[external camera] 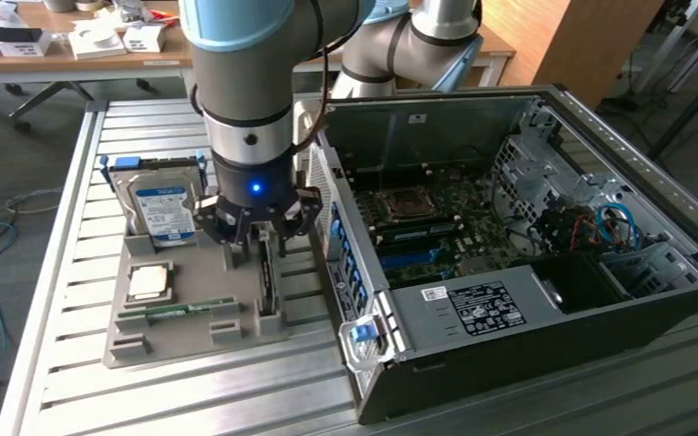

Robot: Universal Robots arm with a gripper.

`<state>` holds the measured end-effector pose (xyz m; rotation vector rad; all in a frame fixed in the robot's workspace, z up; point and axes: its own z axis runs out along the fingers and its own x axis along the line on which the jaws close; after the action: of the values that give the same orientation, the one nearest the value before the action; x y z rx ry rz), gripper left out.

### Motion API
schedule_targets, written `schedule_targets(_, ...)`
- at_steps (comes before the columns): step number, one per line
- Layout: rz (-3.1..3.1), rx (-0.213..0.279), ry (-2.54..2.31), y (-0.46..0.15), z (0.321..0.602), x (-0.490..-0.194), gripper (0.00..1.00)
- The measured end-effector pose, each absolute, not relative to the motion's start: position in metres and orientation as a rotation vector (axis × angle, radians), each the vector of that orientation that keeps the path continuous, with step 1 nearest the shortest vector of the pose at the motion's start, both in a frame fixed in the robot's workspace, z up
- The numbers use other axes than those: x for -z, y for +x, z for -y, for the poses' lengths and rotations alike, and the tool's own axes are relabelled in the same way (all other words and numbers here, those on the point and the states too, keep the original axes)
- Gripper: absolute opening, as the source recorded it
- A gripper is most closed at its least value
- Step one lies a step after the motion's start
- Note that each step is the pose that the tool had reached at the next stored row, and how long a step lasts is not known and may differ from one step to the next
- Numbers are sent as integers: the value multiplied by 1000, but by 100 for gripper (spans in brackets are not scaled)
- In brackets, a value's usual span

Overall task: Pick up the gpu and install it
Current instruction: 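Pick up the gpu and move the gpu toward the slot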

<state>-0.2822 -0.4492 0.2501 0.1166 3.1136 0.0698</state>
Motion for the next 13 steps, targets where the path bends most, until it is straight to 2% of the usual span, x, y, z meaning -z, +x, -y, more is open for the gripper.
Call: schedule_targets(13,-3114,-70,117,-282,449,-238,49)
